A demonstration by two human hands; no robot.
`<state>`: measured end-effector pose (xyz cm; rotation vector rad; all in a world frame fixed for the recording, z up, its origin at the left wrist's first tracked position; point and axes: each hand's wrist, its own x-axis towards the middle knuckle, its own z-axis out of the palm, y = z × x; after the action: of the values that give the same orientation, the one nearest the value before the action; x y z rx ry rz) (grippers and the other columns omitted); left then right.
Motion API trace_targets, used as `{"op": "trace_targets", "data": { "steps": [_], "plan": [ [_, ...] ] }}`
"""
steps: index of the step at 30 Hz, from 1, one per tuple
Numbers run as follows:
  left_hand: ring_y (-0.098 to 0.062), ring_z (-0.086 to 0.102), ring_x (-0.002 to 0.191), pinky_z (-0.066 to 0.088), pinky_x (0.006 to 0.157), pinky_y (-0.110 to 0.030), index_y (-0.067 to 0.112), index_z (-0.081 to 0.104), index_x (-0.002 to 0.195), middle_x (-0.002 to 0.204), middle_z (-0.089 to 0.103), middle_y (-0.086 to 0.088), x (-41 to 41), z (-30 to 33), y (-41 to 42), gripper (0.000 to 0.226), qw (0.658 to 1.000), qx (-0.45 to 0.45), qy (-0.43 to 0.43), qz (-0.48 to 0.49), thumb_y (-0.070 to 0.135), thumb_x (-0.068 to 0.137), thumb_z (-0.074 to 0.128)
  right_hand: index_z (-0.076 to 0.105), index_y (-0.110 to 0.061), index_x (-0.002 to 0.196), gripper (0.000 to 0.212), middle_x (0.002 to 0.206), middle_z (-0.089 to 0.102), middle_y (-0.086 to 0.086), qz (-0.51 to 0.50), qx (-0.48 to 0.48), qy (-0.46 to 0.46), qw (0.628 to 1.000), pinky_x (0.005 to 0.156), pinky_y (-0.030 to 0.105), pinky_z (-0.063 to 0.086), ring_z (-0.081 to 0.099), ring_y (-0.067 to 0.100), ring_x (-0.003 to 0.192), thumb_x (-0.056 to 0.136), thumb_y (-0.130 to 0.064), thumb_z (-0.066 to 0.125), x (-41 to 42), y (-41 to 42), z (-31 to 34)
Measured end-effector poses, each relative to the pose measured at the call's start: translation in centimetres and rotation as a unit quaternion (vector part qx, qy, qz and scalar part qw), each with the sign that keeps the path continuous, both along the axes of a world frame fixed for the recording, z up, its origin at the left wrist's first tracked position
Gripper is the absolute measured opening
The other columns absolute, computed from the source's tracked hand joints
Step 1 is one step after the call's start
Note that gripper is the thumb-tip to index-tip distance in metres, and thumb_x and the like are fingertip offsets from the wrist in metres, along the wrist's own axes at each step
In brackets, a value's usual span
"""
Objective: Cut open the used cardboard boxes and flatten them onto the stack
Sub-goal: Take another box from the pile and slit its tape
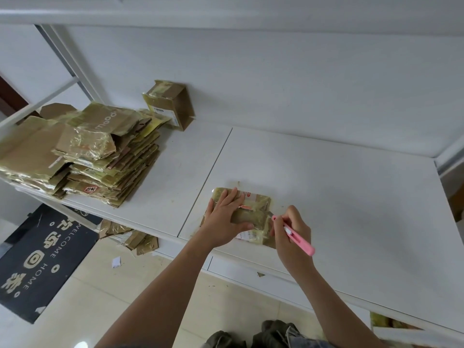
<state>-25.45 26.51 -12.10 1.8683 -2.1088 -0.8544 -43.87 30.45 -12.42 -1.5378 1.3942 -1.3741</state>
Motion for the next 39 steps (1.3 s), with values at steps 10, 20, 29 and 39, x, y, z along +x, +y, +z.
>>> {"op": "trace_targets", "data": {
  "steps": [10, 20, 29, 39],
  "plan": [
    [-0.004, -0.003, 0.149, -0.012, 0.117, -0.03, 0.029, 0.033, 0.151, 0.162, 0.01, 0.012, -0.1, 1.1, 0.5, 0.075, 0.996, -0.011, 0.086, 0.034, 0.04, 0.086, 0.07, 0.045, -0.005, 0.076, 0.023, 0.062, 0.059, 0.006, 0.018, 0.022, -0.054, 0.998, 0.048, 0.027, 0.052, 0.059, 0.019, 0.051, 0.096, 0.004, 0.052, -0.3, 2.2, 0.0],
    [-0.035, 0.063, 0.094, 0.058, 0.073, -0.039, 0.004, 0.036, 0.131, 0.12, 0.039, -0.01, 1.4, 2.4, 2.5, 0.075, 0.869, 0.124, 0.191, 0.439, 0.049, 0.083, 0.072, 0.045, -0.002, 0.092, 0.017, 0.078, 0.066, 0.008, -0.016, 0.057, -0.079, 0.995, 0.068, 0.009, 0.045, 0.066, 0.002, 0.081, 0.102, -0.015, 0.05, -0.3, -5.6, 0.2],
    [-0.014, 0.062, 0.094, 0.052, 0.073, -0.032, 0.011, 0.025, 0.147, 0.108, 0.061, 0.003, 0.7, 4.2, 0.0, 0.09, 0.909, 0.057, 0.204, 0.359, 0.053, 0.08, 0.069, 0.045, -0.019, 0.085, 0.019, 0.071, 0.058, 0.019, 0.003, 0.065, -0.097, 0.993, 0.058, 0.064, 0.048, 0.066, 0.045, 0.068, 0.102, -0.025, 0.051, 3.0, -0.2, -1.1],
    [-0.031, 0.038, 0.13, 0.036, 0.105, -0.045, 0.004, 0.016, 0.148, 0.137, 0.034, -0.008, -5.4, 4.1, -0.6, 0.114, 0.983, 0.089, -0.079, 0.138, 0.049, 0.065, 0.08, 0.045, -0.011, 0.091, 0.015, 0.081, 0.069, -0.007, -0.158, 0.051, -0.129, 0.978, 0.077, 0.057, 0.056, 0.074, 0.016, 0.078, 0.103, -0.021, 0.048, -1.4, -1.7, -1.0]
  ]
}}
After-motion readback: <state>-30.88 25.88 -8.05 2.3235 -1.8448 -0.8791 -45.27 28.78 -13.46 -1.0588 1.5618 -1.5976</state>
